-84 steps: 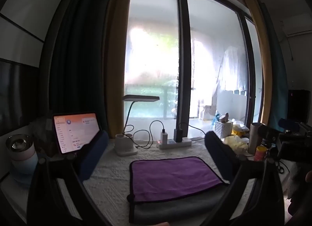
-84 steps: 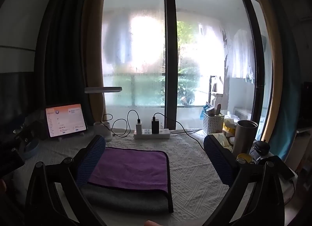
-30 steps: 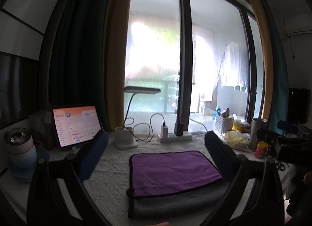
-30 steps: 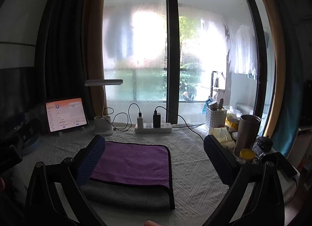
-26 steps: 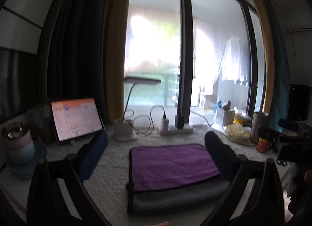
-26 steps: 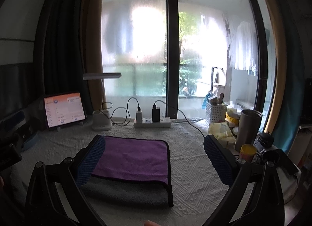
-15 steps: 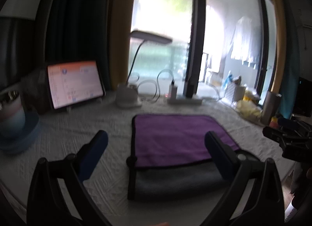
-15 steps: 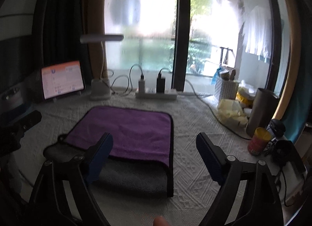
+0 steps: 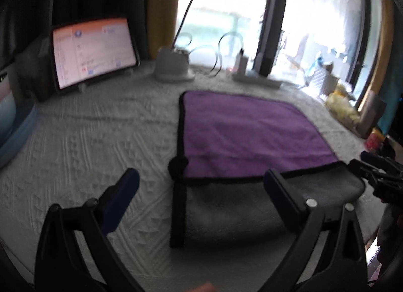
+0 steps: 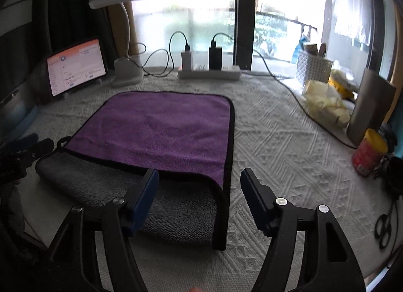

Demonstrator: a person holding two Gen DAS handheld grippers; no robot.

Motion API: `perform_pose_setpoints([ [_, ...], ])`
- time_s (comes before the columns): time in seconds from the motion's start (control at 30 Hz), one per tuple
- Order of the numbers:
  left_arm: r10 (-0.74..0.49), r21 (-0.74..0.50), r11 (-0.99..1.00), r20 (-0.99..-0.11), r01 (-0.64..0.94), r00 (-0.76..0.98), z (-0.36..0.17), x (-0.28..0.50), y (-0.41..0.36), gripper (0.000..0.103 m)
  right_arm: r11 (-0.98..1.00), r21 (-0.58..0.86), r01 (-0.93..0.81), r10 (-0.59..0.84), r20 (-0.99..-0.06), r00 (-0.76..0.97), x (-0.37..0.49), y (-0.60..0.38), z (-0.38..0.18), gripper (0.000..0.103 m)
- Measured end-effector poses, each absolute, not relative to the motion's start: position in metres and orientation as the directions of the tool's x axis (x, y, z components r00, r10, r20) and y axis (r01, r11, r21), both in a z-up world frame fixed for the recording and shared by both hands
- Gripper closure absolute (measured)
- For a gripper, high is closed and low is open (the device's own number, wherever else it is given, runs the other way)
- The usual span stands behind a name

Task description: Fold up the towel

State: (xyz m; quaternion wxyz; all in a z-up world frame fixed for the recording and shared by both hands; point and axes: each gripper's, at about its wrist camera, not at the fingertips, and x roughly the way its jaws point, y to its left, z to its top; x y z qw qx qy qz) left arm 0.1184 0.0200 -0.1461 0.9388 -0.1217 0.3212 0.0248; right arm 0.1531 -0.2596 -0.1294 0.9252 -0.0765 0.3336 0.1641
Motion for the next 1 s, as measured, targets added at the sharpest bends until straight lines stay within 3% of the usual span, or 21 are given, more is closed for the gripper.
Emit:
perform_pose_setpoints([
  [0.2,-0.049,-0.184,0.978,-0.655,-0.097,0.754,-0.154,0.125,0.016,0.005,0.92,-0.016,-0.391,0.281,-0.668,0.689,0.164,-0.26,-0.138,0.032],
  [0.4,-0.107,-0.228,0.97,-0.705,-0.081,0.701,-0.163,0.135,0.02,0.029,0.914,0.006,-0.406,0.301,-0.681,0.668,0.17,-0.259,-0.142,0.032],
  [0.53,-0.106,-0.218,0.973,-0.707,-0.073,0.699,-0.163,0.137,0.014,0.035,0.91,0.019,-0.414,0.312,-0.689,0.654,0.173,-0.259,-0.144,0.032],
  [0.6,-0.087,-0.206,0.975,-0.708,-0.086,0.701,-0.162,0.136,0.014,0.044,0.908,0.022,-0.418,0.315,-0.695,0.647,0.173,-0.259,-0.145,0.032],
  [0.73,-0.068,-0.182,0.98,-0.698,-0.085,0.713,-0.161,0.133,0.014,0.055,0.908,0.032,-0.417,0.314,-0.71,0.631,0.175,-0.26,-0.148,0.033],
  [0.87,-0.058,-0.141,0.989,-0.672,-0.051,0.739,-0.156,0.126,0.009,0.058,0.909,0.036,-0.416,0.313,-0.717,0.623,0.176,-0.261,-0.15,0.046],
  [1.0,-0.049,-0.114,0.993,-0.658,-0.035,0.751,-0.153,0.122,0.005,0.061,0.905,0.004,-0.426,0.294,-0.727,0.62,0.174,-0.255,-0.154,0.054],
])
